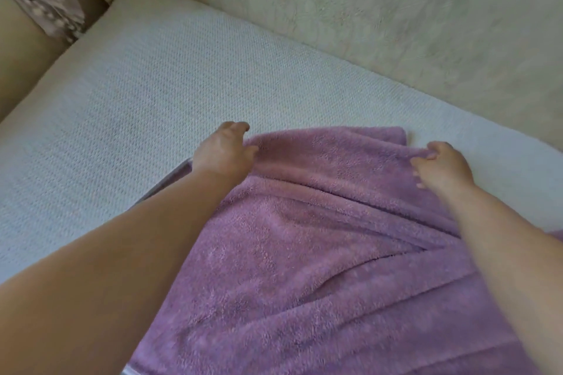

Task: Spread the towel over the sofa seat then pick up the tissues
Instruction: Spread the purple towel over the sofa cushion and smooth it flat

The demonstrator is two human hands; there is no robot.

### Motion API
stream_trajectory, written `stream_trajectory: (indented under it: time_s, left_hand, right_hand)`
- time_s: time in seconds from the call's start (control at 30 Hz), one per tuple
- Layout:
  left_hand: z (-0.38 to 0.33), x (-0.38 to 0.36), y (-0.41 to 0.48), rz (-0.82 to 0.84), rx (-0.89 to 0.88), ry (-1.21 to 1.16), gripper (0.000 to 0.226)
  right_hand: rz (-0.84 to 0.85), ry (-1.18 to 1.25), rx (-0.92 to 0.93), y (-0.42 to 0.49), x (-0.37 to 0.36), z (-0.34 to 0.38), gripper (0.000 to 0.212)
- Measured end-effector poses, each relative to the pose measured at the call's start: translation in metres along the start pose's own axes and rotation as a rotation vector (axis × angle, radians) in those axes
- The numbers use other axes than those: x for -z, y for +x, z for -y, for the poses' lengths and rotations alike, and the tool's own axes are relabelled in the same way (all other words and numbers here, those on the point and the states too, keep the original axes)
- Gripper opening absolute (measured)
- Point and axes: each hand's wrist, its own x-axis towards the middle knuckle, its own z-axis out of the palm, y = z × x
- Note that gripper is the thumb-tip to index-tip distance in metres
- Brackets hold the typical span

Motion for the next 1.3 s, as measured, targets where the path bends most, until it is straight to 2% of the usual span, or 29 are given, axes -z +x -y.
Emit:
stream_trajectory:
  time_s: [0.13, 0.17, 0.23, 0.3, 0.37, 0.47, 0.53, 0.57, 0.63, 0.7, 0.73, 0.8, 0.87, 0.97, 1.07, 1.17, 1.23, 1.3]
  left_hand:
    - [-0.013, -0.010, 0.018, 0.093, 0.070, 0.061, 0.057]
    - [-0.015, -0.013, 0.020, 0.118, 0.099, 0.080, 0.058]
    - [-0.017, -0.018, 0.022, 0.160, 0.149, 0.129, 0.053]
    - [-0.019, -0.022, 0.023, 0.158, 0.147, 0.174, 0.031]
    - [-0.020, -0.019, 0.026, 0.075, 0.143, 0.142, 0.016]
    - [-0.015, -0.004, 0.036, -0.116, 0.232, -0.019, 0.015]
    - [-0.007, 0.007, 0.042, -0.245, 0.310, -0.121, 0.013]
    - [-0.002, 0.011, 0.044, -0.300, 0.343, -0.160, 0.011]
    - [0.007, 0.015, 0.048, -0.337, 0.425, -0.197, 0.012]
    - [0.013, 0.013, 0.049, -0.219, 0.487, -0.181, 0.021]
    - [0.015, 0.010, 0.049, -0.126, 0.492, -0.155, 0.028]
    - [0.016, 0.006, 0.052, 0.023, 0.465, -0.107, 0.045]
    - [0.015, 0.004, 0.054, 0.103, 0.434, -0.067, 0.059]
    - [0.013, 0.006, 0.062, 0.129, 0.441, 0.040, 0.061]
    - [0.013, 0.011, 0.083, 0.060, 0.433, 0.121, 0.054]
    - [0.008, 0.018, 0.111, -0.036, 0.436, -0.041, 0.046]
    - [0.002, 0.021, 0.120, -0.015, 0.459, -0.158, 0.046]
    - [0.001, 0.022, 0.128, 0.020, 0.462, -0.209, 0.040]
  right_hand:
    - [0.157, 0.051, -0.163, 0.017, -0.009, 0.014, 0.076]
    - [0.194, 0.041, -0.179, 0.020, -0.013, 0.017, 0.070]
    - [0.220, 0.013, -0.172, 0.028, -0.021, 0.023, 0.042]
    - [0.199, 0.006, -0.149, 0.032, -0.023, 0.033, 0.027]
    - [0.139, 0.069, -0.056, 0.039, -0.022, 0.049, 0.024]
    - [-0.006, 0.146, 0.219, 0.047, -0.016, 0.089, 0.016]
    - [-0.096, 0.122, 0.407, 0.043, -0.014, 0.130, 0.022]
    - [-0.080, 0.153, 0.495, 0.038, -0.014, 0.151, 0.029]
    - [0.129, 0.207, 0.615, 0.034, -0.024, 0.179, 0.050]
    - [0.409, 0.105, 0.589, 0.033, -0.042, 0.183, 0.076]
    - [0.495, 0.043, 0.529, 0.035, -0.052, 0.178, 0.084]
    - [0.546, -0.075, 0.443, 0.036, -0.067, 0.171, 0.087]
    - [0.533, -0.237, 0.473, 0.036, -0.078, 0.166, 0.083]
    - [0.459, -0.419, 0.532, 0.032, -0.085, 0.169, 0.080]
    - [0.359, -0.366, 0.507, 0.048, -0.084, 0.180, 0.080]
    - [0.256, -0.284, 0.487, 0.066, -0.078, 0.194, 0.064]
    - [0.197, -0.242, 0.494, 0.072, -0.077, 0.203, 0.052]
    - [0.169, -0.170, 0.461, 0.083, -0.085, 0.216, 0.050]
